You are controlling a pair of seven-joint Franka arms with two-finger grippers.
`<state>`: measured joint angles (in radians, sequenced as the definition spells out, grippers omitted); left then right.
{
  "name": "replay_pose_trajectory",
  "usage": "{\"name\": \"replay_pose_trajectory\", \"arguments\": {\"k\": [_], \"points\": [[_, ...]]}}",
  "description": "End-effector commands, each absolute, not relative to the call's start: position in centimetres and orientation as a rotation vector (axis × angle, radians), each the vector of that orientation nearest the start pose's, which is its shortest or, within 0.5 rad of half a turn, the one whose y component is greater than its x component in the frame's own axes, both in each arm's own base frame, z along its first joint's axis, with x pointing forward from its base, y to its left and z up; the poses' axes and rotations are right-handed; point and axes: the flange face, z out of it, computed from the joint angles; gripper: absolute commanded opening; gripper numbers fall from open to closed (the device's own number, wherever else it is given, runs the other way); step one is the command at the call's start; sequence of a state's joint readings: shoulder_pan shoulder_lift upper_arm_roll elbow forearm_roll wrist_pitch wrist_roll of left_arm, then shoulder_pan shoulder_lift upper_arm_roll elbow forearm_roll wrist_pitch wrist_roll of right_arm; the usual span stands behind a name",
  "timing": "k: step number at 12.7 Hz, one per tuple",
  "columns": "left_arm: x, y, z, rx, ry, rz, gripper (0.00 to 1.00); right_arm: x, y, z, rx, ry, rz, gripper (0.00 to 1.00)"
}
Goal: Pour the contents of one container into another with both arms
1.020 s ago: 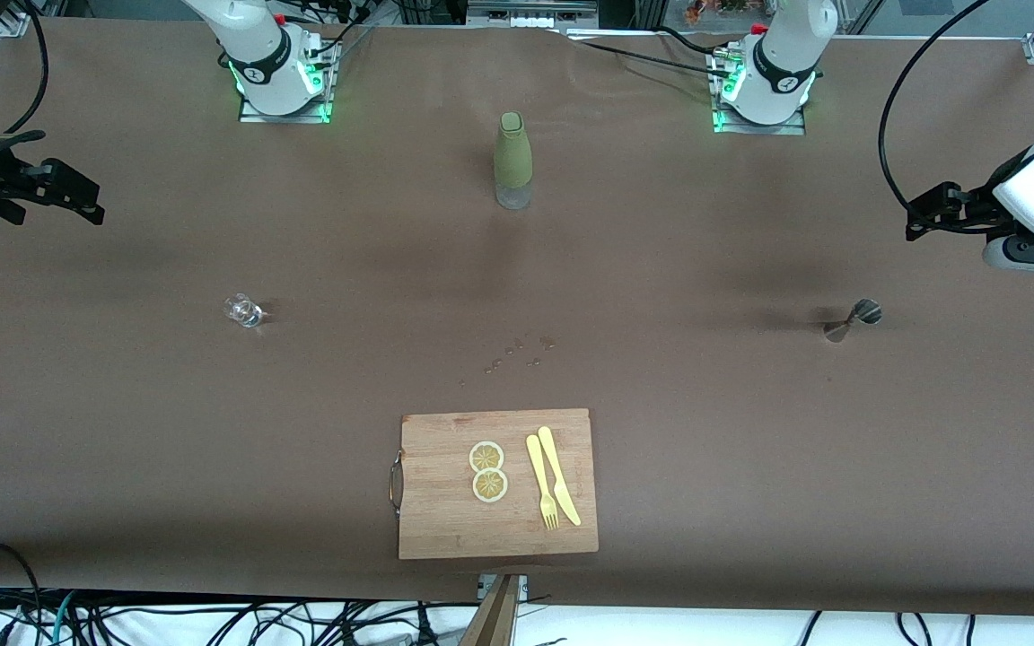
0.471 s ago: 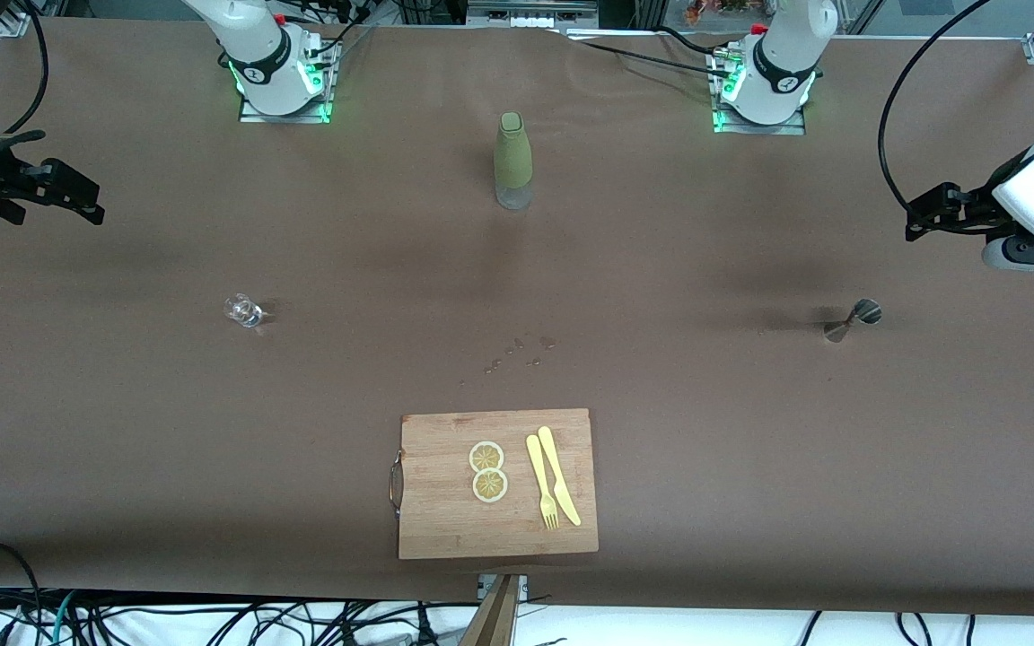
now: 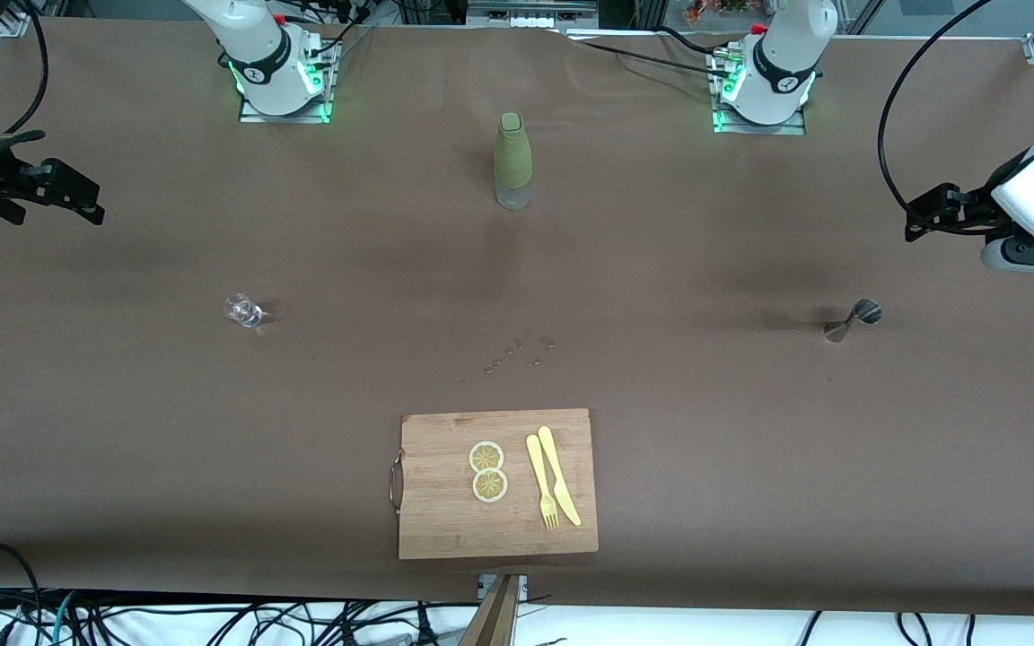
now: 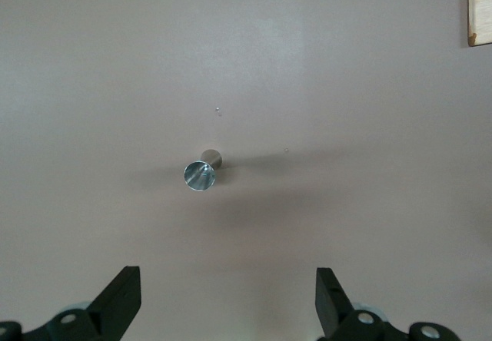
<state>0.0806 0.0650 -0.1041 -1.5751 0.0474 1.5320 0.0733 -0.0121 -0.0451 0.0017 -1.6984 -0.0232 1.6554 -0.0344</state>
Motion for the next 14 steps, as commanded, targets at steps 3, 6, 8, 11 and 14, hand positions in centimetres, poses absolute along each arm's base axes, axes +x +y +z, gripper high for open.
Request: {"name": "replay_pose_trajectory", "arguments": {"k": [3, 6, 8, 11, 14], "points": [[56.74, -0.62, 58.71, -3.077, 0.171, 0.172, 1.00, 54.36, -0.79, 60.20, -3.171, -0.020, -0.007, 1.00], [56.62, -0.70, 58.70, -3.076, 0.172, 0.186, 1.00, 54.38, -0.64, 60.22, -3.172, -0.025, -0.009, 1.00], [56.60, -0.69, 58.69, -3.076, 0.172, 0.189, 1.00, 54.38, -0.55, 60.22, -3.172, -0.028, -0.009, 1.00], [56.64, -0.61, 58.60, -3.076, 0.172, 0.191, 1.00, 54.36, -0.63, 60.13, -3.172, -0.025, -0.004, 1.00], [56.68, -0.09, 58.75, -3.076, 0.163, 0.185, 1.00, 54.32, -0.63, 60.21, -3.172, -0.023, -0.007, 1.00]]}}
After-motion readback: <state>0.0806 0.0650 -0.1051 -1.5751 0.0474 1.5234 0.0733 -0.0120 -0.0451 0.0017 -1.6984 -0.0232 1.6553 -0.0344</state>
